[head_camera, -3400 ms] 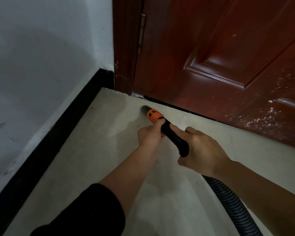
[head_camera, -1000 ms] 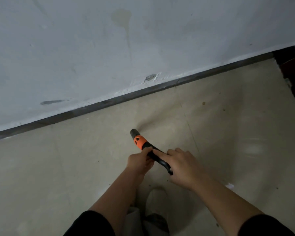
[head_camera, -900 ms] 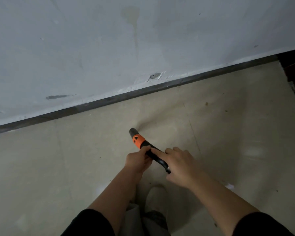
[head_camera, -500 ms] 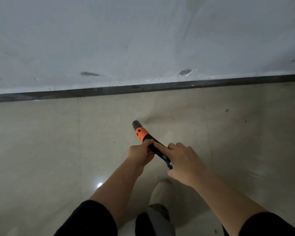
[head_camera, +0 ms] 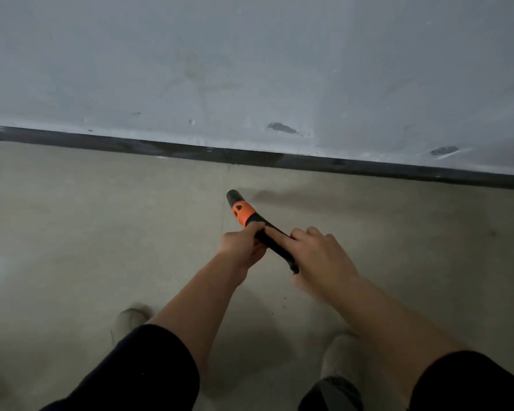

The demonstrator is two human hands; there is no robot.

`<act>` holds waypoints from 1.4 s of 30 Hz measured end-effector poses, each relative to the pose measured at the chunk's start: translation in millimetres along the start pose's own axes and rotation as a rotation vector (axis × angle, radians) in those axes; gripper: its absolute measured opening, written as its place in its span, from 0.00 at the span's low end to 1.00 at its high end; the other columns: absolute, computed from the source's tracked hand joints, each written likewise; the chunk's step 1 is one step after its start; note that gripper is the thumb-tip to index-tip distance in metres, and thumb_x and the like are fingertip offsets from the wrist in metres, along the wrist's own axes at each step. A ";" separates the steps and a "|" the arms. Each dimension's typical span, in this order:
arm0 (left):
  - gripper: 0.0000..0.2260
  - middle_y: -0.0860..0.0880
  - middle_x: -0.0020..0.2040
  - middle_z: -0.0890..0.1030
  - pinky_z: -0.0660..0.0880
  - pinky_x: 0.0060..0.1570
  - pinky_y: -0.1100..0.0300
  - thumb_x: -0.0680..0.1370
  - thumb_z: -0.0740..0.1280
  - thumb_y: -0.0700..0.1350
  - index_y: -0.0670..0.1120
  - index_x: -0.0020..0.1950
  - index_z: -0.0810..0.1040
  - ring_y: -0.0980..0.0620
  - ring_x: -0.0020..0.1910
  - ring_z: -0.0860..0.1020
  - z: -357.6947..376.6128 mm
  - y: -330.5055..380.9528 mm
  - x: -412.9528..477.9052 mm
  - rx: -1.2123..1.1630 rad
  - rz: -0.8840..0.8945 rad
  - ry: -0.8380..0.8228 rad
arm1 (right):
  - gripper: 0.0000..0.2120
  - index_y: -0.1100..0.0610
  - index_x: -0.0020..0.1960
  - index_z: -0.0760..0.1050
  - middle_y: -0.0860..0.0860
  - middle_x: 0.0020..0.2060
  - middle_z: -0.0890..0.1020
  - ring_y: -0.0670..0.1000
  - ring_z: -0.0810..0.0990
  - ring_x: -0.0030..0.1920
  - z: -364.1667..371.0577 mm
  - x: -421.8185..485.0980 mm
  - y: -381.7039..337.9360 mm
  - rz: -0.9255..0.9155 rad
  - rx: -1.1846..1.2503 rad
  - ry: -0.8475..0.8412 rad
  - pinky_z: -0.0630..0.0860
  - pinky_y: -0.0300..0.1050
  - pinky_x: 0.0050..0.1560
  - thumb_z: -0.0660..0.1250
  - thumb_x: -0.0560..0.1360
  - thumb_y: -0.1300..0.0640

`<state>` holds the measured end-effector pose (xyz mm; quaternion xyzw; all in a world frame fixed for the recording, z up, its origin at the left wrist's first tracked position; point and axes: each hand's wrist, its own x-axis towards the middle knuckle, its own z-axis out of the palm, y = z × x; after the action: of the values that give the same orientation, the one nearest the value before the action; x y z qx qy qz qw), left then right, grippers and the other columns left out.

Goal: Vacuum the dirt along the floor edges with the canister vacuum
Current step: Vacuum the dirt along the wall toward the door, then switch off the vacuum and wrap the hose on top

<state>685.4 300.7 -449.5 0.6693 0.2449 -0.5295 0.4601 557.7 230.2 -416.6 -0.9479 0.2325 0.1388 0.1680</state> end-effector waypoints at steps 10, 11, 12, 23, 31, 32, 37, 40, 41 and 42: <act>0.07 0.45 0.39 0.81 0.77 0.37 0.63 0.76 0.71 0.41 0.37 0.48 0.80 0.53 0.37 0.79 -116.2 64.0 -43.4 -0.154 -0.064 -0.029 | 0.48 0.46 0.73 0.67 0.47 0.37 0.77 0.52 0.73 0.35 -48.2 40.7 -112.2 -0.087 -0.110 -0.050 0.63 0.43 0.33 0.79 0.55 0.60; 0.07 0.45 0.39 0.81 0.77 0.37 0.63 0.76 0.71 0.42 0.38 0.47 0.80 0.53 0.36 0.79 -130.5 75.0 -48.9 -0.175 -0.062 -0.027 | 0.49 0.46 0.73 0.66 0.47 0.37 0.77 0.52 0.73 0.35 -57.9 48.4 -127.5 -0.098 -0.101 -0.055 0.63 0.43 0.33 0.79 0.55 0.61; 0.06 0.45 0.38 0.81 0.77 0.37 0.63 0.76 0.71 0.42 0.38 0.46 0.80 0.53 0.36 0.78 -145.0 86.8 -56.1 -0.196 -0.059 -0.020 | 0.49 0.45 0.73 0.64 0.46 0.37 0.77 0.52 0.73 0.35 -68.7 55.9 -142.9 -0.108 -0.093 -0.057 0.63 0.43 0.33 0.78 0.56 0.61; 0.08 0.47 0.45 0.84 0.77 0.47 0.61 0.77 0.70 0.46 0.43 0.51 0.80 0.52 0.47 0.80 -299.6 213.0 -200.2 -0.564 0.186 0.021 | 0.48 0.57 0.76 0.61 0.50 0.50 0.79 0.55 0.78 0.46 -226.4 128.3 -315.9 -0.455 -0.076 -0.080 0.80 0.49 0.41 0.77 0.59 0.67; 0.10 0.46 0.51 0.85 0.77 0.50 0.62 0.79 0.68 0.45 0.42 0.58 0.79 0.52 0.50 0.83 -375.6 229.1 -327.2 -0.844 0.363 0.122 | 0.47 0.57 0.75 0.63 0.50 0.50 0.80 0.54 0.77 0.46 -309.2 109.3 -429.6 -0.698 -0.063 -0.101 0.78 0.47 0.40 0.78 0.59 0.66; 0.10 0.46 0.51 0.85 0.77 0.52 0.61 0.79 0.68 0.45 0.42 0.58 0.80 0.52 0.51 0.83 -379.6 228.5 -336.4 -0.853 0.374 0.135 | 0.47 0.57 0.74 0.64 0.50 0.49 0.80 0.53 0.78 0.45 -311.1 104.4 -437.3 -0.698 -0.051 -0.085 0.78 0.47 0.38 0.78 0.58 0.66; 0.09 0.44 0.51 0.85 0.79 0.51 0.62 0.78 0.70 0.41 0.40 0.56 0.80 0.51 0.50 0.84 -427.5 210.9 -367.2 -0.914 0.392 0.275 | 0.48 0.59 0.68 0.70 0.49 0.39 0.80 0.52 0.79 0.34 -305.5 84.9 -500.1 -0.769 -0.042 -0.072 0.74 0.41 0.26 0.82 0.49 0.65; 0.08 0.43 0.50 0.85 0.79 0.50 0.63 0.77 0.71 0.40 0.40 0.54 0.80 0.51 0.50 0.84 -460.5 193.2 -379.1 -0.919 0.375 0.339 | 0.50 0.59 0.66 0.69 0.49 0.40 0.81 0.51 0.81 0.36 -290.3 77.0 -533.7 -0.798 -0.066 -0.147 0.75 0.40 0.26 0.83 0.46 0.63; 0.07 0.43 0.50 0.85 0.78 0.49 0.63 0.76 0.71 0.40 0.41 0.53 0.80 0.51 0.49 0.84 -470.3 187.1 -382.3 -0.920 0.367 0.350 | 0.50 0.58 0.65 0.69 0.49 0.40 0.81 0.50 0.81 0.36 -285.4 74.7 -544.3 -0.799 -0.084 -0.179 0.75 0.39 0.26 0.83 0.45 0.62; 0.07 0.43 0.50 0.85 0.78 0.50 0.63 0.76 0.71 0.40 0.41 0.53 0.81 0.52 0.49 0.84 -480.4 181.4 -384.3 -0.922 0.362 0.359 | 0.50 0.58 0.64 0.69 0.49 0.39 0.81 0.50 0.81 0.35 -280.0 73.5 -555.2 -0.799 -0.100 -0.206 0.75 0.39 0.25 0.83 0.43 0.62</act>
<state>942.7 699.7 -18.2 0.5090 0.4080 -0.1559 0.7418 942.8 557.8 -47.2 -0.9517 -0.1788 0.1681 0.1847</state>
